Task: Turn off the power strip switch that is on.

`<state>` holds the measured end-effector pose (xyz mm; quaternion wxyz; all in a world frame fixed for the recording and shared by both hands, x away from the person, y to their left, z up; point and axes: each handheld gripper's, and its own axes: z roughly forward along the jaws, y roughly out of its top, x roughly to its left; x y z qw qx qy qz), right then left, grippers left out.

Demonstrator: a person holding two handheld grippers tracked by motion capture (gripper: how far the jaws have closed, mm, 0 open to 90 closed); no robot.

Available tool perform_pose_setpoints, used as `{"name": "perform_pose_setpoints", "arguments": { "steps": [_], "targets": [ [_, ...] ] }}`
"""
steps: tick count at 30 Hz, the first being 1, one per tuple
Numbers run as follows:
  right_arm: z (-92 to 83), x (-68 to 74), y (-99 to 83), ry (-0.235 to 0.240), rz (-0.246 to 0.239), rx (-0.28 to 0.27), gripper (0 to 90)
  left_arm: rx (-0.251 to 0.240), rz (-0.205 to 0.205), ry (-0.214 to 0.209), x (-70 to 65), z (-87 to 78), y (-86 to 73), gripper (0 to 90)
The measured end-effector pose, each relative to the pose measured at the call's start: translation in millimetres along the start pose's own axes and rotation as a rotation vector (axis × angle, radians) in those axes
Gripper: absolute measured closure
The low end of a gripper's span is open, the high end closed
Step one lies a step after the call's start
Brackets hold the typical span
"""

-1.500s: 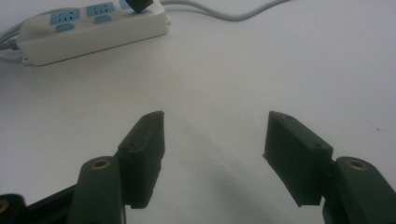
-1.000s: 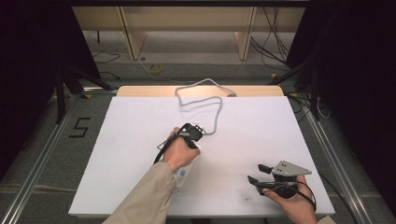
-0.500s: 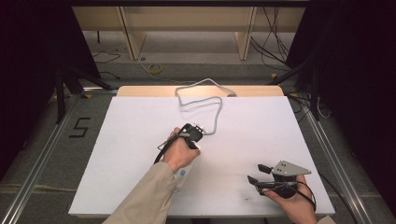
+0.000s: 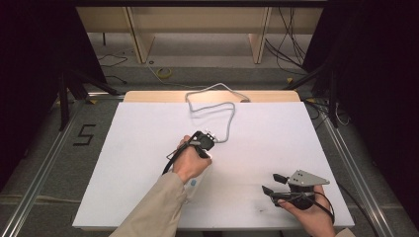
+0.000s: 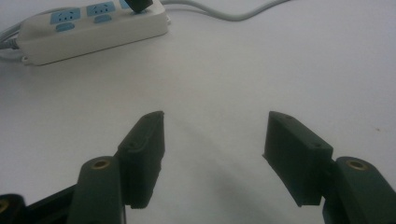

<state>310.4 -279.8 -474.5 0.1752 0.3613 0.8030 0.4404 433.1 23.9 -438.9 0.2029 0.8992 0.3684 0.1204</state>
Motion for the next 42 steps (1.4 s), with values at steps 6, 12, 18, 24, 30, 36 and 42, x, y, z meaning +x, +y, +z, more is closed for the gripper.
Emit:
{"name": "perform_pose_setpoints", "arguments": {
  "steps": [6,12,18,24,30,36,42],
  "targets": [
    [-0.2,-0.1,0.2,-0.001,-0.001,-0.002,38.8,-0.009,0.011,0.006,-0.7,-0.2,-1.3,89.9],
    [-0.4,0.0,0.4,-0.003,0.001,-0.003,38.8,-0.056,-0.015,-0.008,-0.5,-3.2,-3.0,89.9],
    [-0.6,-0.5,0.2,-0.002,0.003,-0.007,38.8,-0.074,0.007,-0.002,-0.7,-5.0,-5.7,89.8],
    [-0.6,-0.8,0.1,-0.003,0.002,-0.006,38.8,-0.107,-0.007,0.011,2.9,-14.4,-8.4,89.5],
    [-0.5,-0.3,0.3,-0.003,0.003,-0.007,38.8,-0.134,-0.011,0.02,5.5,-26.5,-15.5,85.5],
    [0.1,-0.6,0.3,-0.004,-0.002,-0.006,38.8,-0.16,-0.021,0.016,6.1,-32.2,-27.3,81.4],
    [-0.2,-0.6,0.3,-0.004,0.0,-0.005,38.8,-0.202,-0.047,0.018,10.5,-40.3,-38.4,76.3]
  ]
}}
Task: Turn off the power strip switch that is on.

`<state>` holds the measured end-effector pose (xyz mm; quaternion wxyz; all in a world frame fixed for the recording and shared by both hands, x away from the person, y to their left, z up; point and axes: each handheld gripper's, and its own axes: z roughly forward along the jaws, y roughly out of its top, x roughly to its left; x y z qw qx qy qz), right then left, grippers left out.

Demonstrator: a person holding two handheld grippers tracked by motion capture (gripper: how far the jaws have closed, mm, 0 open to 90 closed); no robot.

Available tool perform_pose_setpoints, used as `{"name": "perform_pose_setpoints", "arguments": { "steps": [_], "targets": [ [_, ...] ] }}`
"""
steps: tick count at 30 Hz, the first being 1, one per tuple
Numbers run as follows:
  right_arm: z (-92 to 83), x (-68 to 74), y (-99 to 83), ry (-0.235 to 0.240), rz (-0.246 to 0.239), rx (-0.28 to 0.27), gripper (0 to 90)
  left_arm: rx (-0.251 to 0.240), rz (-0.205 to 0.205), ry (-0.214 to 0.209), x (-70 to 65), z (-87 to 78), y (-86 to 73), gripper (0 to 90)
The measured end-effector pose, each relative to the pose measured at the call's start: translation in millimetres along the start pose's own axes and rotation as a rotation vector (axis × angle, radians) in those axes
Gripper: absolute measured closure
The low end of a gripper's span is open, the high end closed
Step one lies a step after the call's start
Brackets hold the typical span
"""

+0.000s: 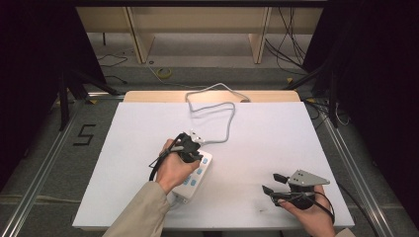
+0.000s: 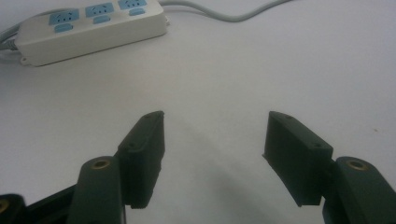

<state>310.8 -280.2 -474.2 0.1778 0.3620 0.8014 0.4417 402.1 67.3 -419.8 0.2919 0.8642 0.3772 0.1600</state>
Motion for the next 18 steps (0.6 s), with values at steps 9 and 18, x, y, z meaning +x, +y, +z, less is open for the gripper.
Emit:
{"name": "perform_pose_setpoints", "arguments": {
  "steps": [9,18],
  "targets": [
    [-0.2,0.5,0.1,-0.001,0.0,0.002,38.8,-0.083,-0.03,-0.018,6.7,-16.3,-19.3,64.6],
    [-0.3,0.8,0.2,0.003,0.001,-0.002,38.6,-0.127,-0.078,-0.024,13.1,-30.8,-39.1,51.3]
  ]
}}
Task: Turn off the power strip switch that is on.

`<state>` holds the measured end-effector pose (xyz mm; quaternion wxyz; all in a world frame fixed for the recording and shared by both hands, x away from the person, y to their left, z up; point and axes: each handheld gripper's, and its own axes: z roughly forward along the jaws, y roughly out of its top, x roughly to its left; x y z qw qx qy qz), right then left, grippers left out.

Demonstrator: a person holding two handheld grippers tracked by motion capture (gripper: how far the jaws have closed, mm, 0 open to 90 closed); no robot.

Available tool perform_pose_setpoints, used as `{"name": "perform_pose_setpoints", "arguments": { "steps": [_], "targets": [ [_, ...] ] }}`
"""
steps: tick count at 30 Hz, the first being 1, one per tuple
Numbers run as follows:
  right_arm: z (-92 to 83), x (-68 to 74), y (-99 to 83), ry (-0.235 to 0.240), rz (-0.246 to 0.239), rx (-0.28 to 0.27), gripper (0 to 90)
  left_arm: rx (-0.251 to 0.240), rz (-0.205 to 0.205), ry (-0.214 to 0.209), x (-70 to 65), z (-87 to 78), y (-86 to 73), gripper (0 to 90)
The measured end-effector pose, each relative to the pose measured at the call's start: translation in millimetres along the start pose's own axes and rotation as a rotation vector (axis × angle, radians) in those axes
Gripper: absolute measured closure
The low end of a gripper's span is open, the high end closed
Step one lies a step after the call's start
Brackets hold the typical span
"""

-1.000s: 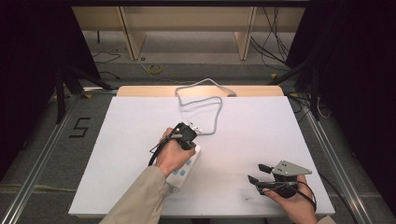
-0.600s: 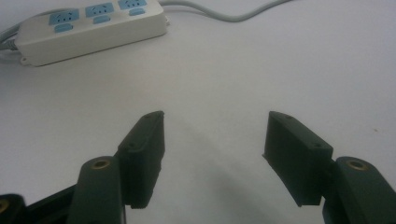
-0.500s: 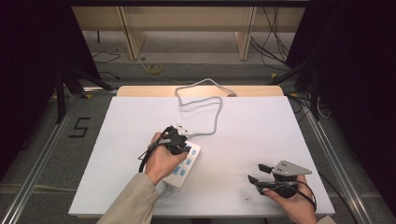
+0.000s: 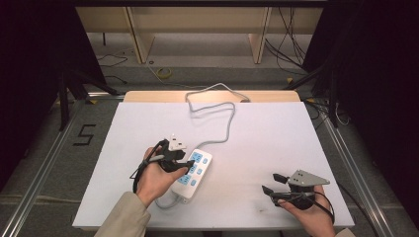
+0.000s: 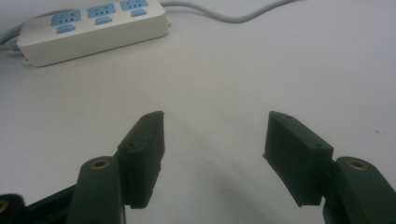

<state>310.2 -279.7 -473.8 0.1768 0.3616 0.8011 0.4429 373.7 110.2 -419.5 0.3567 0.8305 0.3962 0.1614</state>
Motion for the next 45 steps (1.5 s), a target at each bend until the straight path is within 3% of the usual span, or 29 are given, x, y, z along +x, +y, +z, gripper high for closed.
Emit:
{"name": "perform_pose_setpoints", "arguments": {
  "steps": [5,9,23,36,45],
  "targets": [
    [0.1,-0.2,0.0,0.001,-0.003,-0.002,38.4,-0.009,-0.025,0.003,4.2,-7.1,-9.3,42.6],
    [0.2,-0.1,-0.1,0.002,-0.006,-0.001,38.3,-0.049,-0.039,0.017,7.8,-11.0,-17.9,39.6],
    [-0.7,-0.2,-0.3,0.003,-0.007,-0.002,37.7,-0.078,-0.031,0.028,18.4,-26.2,-51.7,25.5],
    [-1.7,0.0,-0.4,0.004,-0.011,-0.003,37.5,-0.096,-0.062,0.091,34.9,-44.0,-87.9,23.2],
    [-1.8,0.2,-0.6,0.005,-0.011,-0.003,37.2,-0.102,-0.08,0.119,40.5,-48.9,-98.1,23.2]
  ]
}}
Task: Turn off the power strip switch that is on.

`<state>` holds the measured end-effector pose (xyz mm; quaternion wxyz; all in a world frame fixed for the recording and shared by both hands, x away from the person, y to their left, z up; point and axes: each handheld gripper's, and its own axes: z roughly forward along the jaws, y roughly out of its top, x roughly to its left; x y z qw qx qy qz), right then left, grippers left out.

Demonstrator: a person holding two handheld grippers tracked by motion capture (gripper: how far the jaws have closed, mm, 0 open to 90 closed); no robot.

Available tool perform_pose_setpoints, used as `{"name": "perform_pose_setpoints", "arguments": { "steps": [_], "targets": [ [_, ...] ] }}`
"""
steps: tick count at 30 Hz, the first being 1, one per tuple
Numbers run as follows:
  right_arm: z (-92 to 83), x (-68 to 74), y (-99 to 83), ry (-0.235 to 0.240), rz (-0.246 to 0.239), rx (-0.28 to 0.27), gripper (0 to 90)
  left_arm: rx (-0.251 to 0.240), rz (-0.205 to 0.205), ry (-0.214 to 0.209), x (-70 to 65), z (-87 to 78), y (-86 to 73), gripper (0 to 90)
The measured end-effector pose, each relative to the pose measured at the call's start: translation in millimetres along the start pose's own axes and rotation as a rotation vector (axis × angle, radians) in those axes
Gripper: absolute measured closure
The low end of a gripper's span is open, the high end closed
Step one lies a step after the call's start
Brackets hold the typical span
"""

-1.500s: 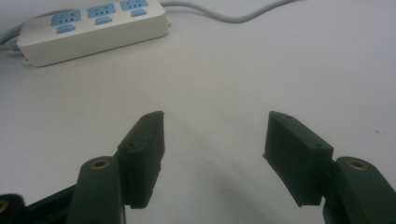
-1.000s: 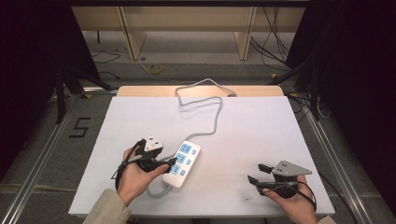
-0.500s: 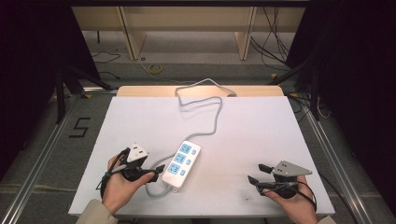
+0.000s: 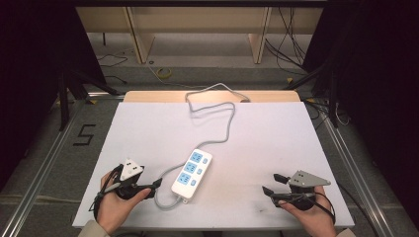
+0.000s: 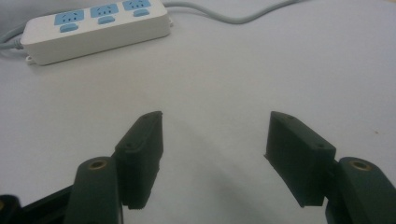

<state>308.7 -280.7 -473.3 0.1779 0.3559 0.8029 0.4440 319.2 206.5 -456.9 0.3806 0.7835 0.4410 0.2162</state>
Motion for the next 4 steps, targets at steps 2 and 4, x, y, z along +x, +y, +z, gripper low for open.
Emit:
{"name": "perform_pose_setpoints", "arguments": {
  "steps": [2,4],
  "targets": [
    [0.0,-0.2,-0.1,-0.001,0.0,0.0,37.2,0.0,-0.004,0.009,2.2,1.0,-2.0,23.1],
    [0.1,-0.2,-0.1,-0.001,0.0,0.0,37.2,0.004,-0.004,0.032,6.5,3.6,-4.6,22.4]
  ]
}}
